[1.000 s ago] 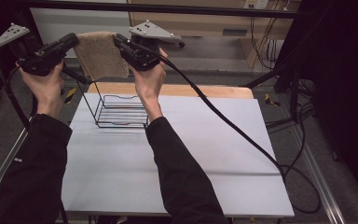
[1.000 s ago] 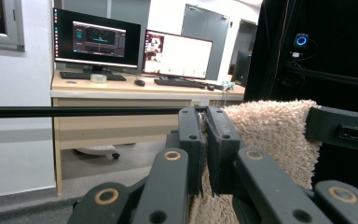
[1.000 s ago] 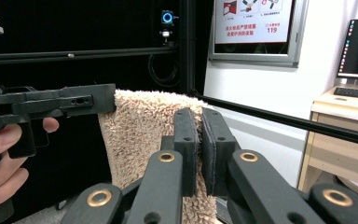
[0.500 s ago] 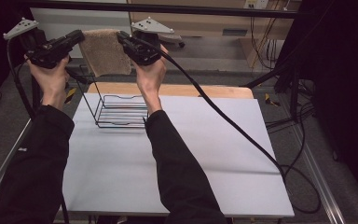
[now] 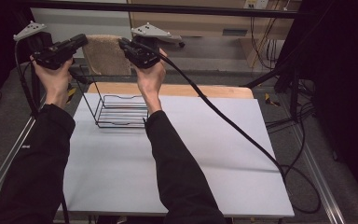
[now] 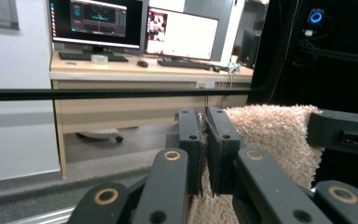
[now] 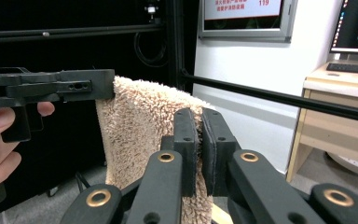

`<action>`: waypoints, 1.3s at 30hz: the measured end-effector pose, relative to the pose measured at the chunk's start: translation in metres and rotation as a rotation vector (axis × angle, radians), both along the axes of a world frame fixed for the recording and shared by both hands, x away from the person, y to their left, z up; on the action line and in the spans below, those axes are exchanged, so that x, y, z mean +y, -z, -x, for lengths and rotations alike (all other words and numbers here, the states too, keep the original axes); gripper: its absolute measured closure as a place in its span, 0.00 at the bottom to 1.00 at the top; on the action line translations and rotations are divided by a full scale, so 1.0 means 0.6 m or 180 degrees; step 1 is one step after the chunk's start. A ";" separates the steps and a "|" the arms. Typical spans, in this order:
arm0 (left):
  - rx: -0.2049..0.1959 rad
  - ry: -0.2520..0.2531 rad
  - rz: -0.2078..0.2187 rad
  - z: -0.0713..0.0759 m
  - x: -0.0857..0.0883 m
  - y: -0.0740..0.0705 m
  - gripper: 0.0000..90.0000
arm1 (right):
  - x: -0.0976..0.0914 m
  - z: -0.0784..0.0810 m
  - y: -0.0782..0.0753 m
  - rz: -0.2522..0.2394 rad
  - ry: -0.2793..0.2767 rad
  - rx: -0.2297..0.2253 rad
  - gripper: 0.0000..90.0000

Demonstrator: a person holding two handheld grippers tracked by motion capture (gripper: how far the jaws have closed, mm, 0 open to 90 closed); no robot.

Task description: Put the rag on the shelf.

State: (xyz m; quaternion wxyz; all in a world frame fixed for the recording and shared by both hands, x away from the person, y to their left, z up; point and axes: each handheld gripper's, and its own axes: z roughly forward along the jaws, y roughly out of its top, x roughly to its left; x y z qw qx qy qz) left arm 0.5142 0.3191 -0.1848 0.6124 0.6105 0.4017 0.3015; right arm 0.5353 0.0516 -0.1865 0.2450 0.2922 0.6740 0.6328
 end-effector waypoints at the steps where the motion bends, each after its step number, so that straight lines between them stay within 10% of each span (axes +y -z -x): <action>1: 0.0006 0.0011 -0.0017 0.003 0.000 0.004 0.94 | -0.001 0.001 0.003 0.0004 -0.0005 0.0011 0.95; 39: 0.0131 0.0238 -0.0232 0.081 0.013 0.079 0.93 | -0.007 0.050 0.070 0.0266 -0.0220 0.0131 0.94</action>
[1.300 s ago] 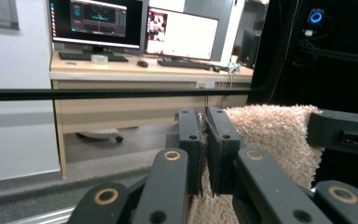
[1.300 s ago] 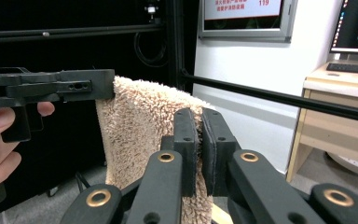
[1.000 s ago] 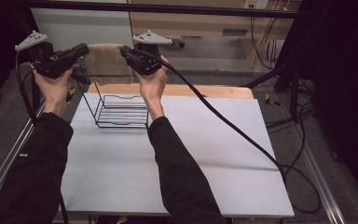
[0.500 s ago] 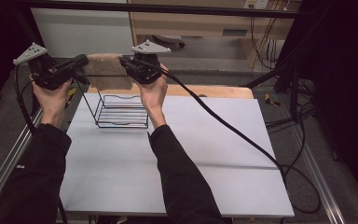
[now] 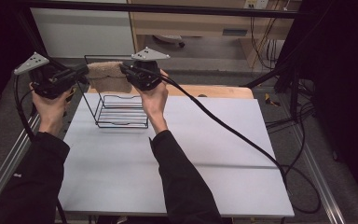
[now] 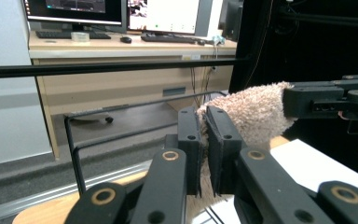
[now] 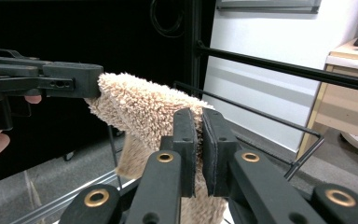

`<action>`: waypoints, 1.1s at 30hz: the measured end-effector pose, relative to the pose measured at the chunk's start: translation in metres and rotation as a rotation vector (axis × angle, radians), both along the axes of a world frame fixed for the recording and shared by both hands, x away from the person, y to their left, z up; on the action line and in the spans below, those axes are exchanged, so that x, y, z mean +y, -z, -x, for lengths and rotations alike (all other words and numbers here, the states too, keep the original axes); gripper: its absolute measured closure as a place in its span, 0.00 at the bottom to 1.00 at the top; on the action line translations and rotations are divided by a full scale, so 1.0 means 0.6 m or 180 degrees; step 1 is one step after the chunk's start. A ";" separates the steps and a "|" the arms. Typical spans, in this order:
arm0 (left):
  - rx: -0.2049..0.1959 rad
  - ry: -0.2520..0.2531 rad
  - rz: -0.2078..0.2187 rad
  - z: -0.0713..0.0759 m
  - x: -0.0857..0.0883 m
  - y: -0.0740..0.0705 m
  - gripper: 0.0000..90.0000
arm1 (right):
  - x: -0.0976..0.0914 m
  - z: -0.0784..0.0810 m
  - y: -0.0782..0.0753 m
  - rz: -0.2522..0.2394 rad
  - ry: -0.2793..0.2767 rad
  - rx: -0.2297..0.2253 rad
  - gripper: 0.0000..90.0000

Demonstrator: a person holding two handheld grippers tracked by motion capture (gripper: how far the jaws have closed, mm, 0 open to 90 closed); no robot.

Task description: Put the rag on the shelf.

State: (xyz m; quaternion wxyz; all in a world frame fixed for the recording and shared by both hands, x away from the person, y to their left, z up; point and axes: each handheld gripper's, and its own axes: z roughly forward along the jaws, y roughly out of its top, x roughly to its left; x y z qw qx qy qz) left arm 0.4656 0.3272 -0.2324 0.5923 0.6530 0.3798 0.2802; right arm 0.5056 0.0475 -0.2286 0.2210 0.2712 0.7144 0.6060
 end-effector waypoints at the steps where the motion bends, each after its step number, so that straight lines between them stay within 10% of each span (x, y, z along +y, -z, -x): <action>1: 0.0018 0.0003 0.0002 0.001 0.000 0.002 0.93 | 0.000 0.002 0.001 0.0017 -0.0010 -0.0005 0.94; 12: 0.0149 0.0044 -0.0039 0.012 0.002 0.016 0.88 | -0.002 0.015 0.009 0.0181 -0.0061 0.0038 0.94; 21: 0.0129 0.0030 0.0120 0.016 0.006 -0.020 0.82 | -0.003 0.019 0.014 0.0288 -0.0108 0.0029 0.94; 33: 0.0562 0.0122 -0.0013 -0.001 -0.013 0.008 0.99 | -0.008 0.022 0.023 0.0320 -0.0181 0.0059 0.91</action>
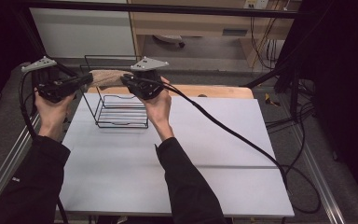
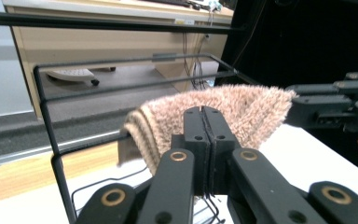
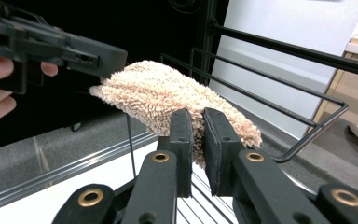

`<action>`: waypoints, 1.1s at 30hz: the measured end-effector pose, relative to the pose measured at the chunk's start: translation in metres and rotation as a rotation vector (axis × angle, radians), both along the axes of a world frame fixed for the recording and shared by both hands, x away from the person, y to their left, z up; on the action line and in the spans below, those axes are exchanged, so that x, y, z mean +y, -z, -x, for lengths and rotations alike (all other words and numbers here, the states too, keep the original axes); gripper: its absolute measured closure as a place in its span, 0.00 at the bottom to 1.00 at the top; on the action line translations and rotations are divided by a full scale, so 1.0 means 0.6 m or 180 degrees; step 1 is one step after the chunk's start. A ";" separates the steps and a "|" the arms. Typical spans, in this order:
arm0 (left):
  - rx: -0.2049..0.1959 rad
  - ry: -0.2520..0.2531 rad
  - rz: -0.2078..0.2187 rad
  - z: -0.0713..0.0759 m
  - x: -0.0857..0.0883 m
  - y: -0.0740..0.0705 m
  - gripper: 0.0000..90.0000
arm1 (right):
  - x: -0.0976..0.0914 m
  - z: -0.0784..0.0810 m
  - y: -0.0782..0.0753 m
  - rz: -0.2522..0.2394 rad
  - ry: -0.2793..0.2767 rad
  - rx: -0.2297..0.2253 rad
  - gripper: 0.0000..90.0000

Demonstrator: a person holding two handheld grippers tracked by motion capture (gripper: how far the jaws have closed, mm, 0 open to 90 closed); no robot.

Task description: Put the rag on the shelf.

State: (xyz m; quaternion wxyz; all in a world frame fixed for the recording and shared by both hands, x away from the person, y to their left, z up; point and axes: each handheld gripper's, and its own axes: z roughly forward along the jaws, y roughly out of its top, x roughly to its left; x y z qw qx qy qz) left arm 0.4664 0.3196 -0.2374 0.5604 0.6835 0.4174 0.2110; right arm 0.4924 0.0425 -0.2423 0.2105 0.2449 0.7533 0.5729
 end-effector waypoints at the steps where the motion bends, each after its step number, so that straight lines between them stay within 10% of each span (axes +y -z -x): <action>1: 0.0009 0.0009 -0.0005 0.000 0.000 0.002 0.99 | -0.001 0.000 0.000 0.0009 -0.0007 -0.0001 0.90; 12: 0.0017 -0.0001 -0.0250 0.003 -0.006 0.012 0.99 | -0.014 0.013 -0.024 -0.0170 -0.0125 0.0034 0.72; 22: 0.0038 -0.0032 -0.0395 -0.001 -0.013 0.029 0.99 | -0.002 0.008 -0.003 0.0028 -0.0179 0.0355 0.99; 33: 0.0083 -0.0094 -0.0402 -0.014 -0.014 0.043 0.98 | 0.017 -0.013 0.031 0.0198 0.0061 0.0395 1.00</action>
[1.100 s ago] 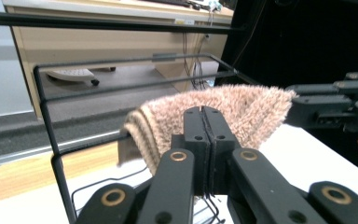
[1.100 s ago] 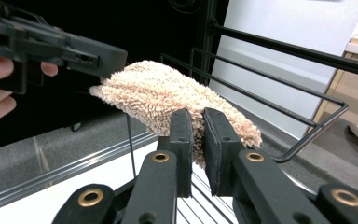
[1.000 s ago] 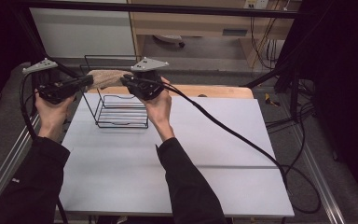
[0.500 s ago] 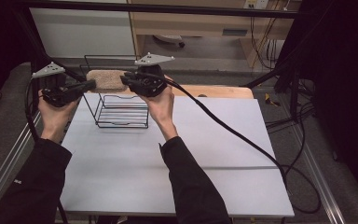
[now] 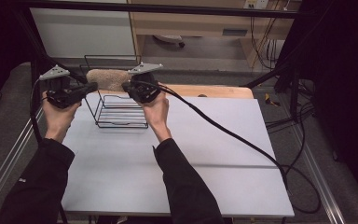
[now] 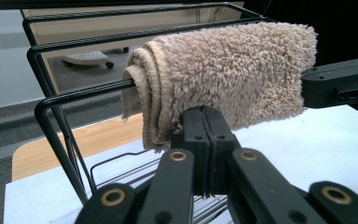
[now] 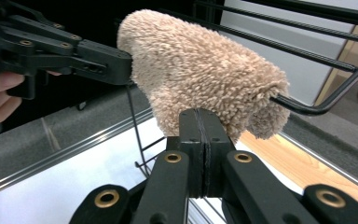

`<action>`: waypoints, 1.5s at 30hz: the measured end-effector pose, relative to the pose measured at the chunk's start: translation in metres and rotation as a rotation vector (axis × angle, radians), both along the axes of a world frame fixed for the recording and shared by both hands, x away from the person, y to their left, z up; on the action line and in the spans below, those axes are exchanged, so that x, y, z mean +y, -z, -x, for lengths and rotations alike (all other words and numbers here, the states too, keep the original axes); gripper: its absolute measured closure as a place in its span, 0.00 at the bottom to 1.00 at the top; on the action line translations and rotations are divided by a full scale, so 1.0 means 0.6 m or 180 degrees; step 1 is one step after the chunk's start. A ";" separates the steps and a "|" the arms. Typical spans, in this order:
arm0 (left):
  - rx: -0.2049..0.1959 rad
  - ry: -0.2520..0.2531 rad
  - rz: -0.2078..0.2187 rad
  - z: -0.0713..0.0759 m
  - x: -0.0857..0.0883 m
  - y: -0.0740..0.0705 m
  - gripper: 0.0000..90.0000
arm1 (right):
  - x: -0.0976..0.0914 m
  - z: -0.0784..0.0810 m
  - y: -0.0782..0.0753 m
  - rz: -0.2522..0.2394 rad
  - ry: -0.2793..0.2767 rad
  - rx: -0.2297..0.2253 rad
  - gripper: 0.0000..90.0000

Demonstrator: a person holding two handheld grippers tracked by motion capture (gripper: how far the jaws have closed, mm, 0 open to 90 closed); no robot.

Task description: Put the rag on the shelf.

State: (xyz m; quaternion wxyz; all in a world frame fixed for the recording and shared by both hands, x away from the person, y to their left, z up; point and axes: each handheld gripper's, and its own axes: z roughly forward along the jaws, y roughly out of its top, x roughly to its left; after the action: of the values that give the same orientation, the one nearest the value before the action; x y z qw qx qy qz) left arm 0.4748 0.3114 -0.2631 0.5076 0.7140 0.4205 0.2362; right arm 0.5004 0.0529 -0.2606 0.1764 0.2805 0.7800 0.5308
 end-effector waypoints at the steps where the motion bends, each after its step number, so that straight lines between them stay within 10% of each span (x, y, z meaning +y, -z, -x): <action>1: -0.0001 0.0000 -0.0001 -0.001 0.000 0.000 0.98 | 0.001 -0.002 0.001 -0.0004 0.0008 0.0004 1.00; 13: -0.0044 0.0007 0.0004 0.021 0.004 -0.004 0.88 | -0.009 0.021 -0.018 -0.0107 -0.0112 -0.0095 0.89; 22: -0.0002 0.0045 -0.0037 0.055 0.012 -0.003 0.58 | -0.037 0.054 -0.032 -0.0150 -0.0215 -0.0107 0.70; 45: 0.0191 0.0293 -0.0278 0.113 -0.035 0.116 0.10 | -0.196 0.101 0.054 -0.0108 -0.0027 0.0220 0.13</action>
State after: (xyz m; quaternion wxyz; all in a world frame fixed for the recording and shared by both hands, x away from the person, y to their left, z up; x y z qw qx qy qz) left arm 0.4070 0.2904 -0.3328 0.4734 0.7608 0.3916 0.2092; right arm 0.4400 -0.0647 -0.2929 0.1423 0.2983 0.7777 0.5347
